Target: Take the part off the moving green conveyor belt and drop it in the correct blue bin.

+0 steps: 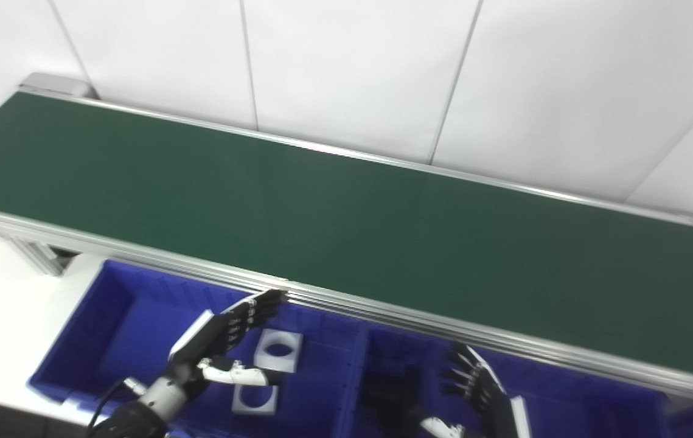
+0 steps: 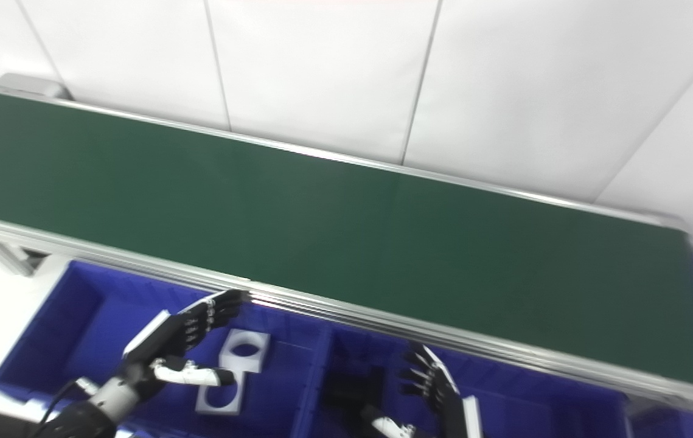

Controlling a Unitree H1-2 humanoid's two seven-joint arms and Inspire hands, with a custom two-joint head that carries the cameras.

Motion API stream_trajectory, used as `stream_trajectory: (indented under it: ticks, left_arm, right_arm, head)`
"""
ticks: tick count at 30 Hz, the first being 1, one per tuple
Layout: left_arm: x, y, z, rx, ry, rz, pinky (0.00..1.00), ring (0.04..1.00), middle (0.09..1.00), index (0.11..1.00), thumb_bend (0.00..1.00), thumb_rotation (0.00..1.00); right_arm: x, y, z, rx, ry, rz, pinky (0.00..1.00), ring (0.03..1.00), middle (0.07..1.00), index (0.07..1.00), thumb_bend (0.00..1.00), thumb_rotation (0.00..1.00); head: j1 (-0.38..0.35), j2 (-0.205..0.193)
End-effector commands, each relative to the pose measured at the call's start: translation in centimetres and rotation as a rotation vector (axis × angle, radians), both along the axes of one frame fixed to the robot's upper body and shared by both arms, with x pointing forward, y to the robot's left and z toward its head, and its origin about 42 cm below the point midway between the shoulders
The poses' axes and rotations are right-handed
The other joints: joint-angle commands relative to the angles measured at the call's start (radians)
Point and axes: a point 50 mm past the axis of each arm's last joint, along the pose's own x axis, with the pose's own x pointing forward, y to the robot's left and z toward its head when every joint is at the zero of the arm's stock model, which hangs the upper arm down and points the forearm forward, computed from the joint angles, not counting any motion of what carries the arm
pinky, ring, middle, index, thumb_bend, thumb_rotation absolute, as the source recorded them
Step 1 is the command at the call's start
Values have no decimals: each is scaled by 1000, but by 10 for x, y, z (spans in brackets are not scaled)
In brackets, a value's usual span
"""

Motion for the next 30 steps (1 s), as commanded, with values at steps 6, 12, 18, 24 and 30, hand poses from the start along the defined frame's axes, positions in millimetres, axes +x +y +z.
stream_trajectory:
  ticks: [6, 12, 18, 24, 30]
  left_arm:
    - [22, -6, 13, -111, -48, -11, 852, 801, 817, 817, 796, 0]
    - [28, -6, 12, -118, -47, -6, 830, 781, 797, 800, 804, 0]
    - [27, -7, 10, -125, -46, 1, 823, 762, 773, 767, 797, 0]
    - [22, -11, 9, -116, -41, 8, 810, 751, 766, 769, 796, 0]
    - [15, -20, 8, -103, -42, 15, 828, 750, 750, 761, 770, 0]
  right_arm:
    - [11, 24, 9, 9, -60, -92, 677, 753, 814, 894, 641, 100]
    - [13, 29, 12, 3, -64, -132, 668, 751, 815, 885, 640, 69]
    - [12, 26, 11, -3, -59, -147, 667, 753, 816, 878, 639, 65]
    - [10, 19, 10, -10, -63, -141, 648, 733, 805, 866, 645, 74]
    - [7, 12, 10, -17, -52, -134, 645, 733, 802, 853, 656, 91]
  head:
    - [-78, 14]
    - [-88, 19]
    - [-57, 20]
    - [-31, 18]
    - [8, 20]
